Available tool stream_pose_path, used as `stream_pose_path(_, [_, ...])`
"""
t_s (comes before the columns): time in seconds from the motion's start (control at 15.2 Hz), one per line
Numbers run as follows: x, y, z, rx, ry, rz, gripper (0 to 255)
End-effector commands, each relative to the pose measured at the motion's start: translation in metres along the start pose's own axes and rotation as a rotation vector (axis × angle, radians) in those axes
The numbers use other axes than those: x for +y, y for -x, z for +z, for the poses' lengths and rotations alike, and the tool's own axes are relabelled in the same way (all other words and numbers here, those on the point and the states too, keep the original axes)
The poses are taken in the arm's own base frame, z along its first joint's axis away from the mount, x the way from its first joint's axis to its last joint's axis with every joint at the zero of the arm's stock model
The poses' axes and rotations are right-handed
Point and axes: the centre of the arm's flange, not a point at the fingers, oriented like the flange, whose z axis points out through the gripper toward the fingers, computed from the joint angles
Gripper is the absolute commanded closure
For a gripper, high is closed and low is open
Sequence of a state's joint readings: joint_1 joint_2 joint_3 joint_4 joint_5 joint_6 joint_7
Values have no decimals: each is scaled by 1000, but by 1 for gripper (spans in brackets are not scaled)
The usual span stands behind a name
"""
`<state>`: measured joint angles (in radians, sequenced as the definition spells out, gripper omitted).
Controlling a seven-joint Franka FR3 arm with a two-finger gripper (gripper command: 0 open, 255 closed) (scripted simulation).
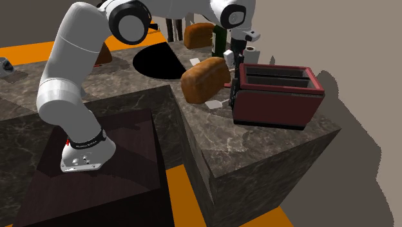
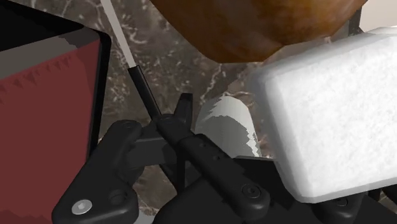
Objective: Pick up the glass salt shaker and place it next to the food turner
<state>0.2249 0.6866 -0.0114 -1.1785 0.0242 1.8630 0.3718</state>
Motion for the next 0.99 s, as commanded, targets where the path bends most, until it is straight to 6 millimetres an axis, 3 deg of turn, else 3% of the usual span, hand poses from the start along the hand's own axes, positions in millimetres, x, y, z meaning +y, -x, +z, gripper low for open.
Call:
stream_pose_path(0.0, [0, 1, 2, -5, 1, -1, 0])
stream_pose_path(0.13, [-4, 1, 4, -5, 1, -1, 0])
stream_pose_path(0.4, [-4, 1, -46, -5, 1, -1, 0])
stream_pose_path(0.92, [-4, 1, -46, -5, 1, -1, 0])
